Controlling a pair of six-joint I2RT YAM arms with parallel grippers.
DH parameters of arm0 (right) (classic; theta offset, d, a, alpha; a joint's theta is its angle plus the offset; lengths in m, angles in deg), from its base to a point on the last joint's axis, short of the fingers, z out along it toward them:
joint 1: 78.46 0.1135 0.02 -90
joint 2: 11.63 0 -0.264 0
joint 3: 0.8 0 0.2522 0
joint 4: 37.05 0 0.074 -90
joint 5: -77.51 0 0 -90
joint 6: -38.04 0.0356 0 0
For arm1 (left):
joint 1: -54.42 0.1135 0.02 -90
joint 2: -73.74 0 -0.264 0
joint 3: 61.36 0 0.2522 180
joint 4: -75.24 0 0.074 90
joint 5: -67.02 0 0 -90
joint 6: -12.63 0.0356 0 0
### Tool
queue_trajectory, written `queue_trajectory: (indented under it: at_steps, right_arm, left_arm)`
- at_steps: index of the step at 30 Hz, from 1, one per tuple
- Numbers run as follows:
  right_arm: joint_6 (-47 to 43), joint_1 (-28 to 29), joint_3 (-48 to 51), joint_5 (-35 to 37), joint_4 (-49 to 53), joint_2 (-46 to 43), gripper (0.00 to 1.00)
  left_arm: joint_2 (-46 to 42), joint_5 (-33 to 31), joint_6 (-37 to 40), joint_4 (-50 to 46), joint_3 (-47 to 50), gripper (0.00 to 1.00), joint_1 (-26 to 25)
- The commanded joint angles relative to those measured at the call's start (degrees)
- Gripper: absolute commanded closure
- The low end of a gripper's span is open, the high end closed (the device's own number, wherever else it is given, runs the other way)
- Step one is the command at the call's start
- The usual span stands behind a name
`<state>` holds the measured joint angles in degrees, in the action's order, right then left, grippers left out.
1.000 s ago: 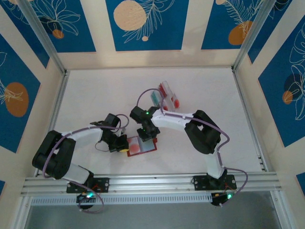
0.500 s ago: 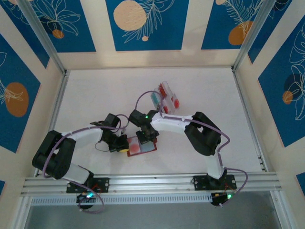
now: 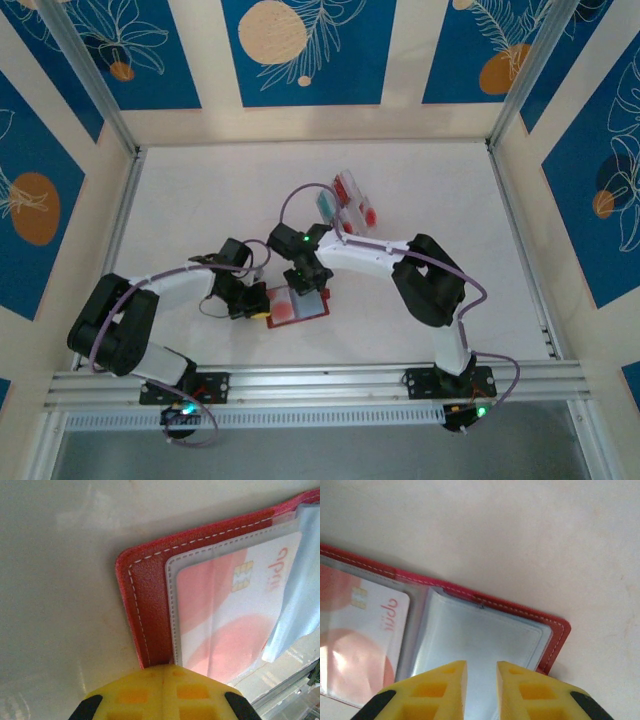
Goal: Put the credit cards into the card holder
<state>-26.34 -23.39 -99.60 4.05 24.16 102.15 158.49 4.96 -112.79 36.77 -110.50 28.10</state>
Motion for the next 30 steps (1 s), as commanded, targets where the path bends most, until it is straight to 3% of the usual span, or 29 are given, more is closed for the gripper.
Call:
queue_trajectory:
  at_steps: [1, 30]
  right_arm:
    - [-2.2, -1.3, -2.0, 0.2, 2.2, 0.6, 0.78]
    - [1.0, -0.9, 4.3, -2.1, -0.4, 6.4, 0.70]
  left_arm:
    - [3.9, -3.5, 0.7, 6.3, 3.6, 1.00, -0.9]
    - [3.6, -3.2, 0.5, 6.4, 3.6, 1.00, -0.9]
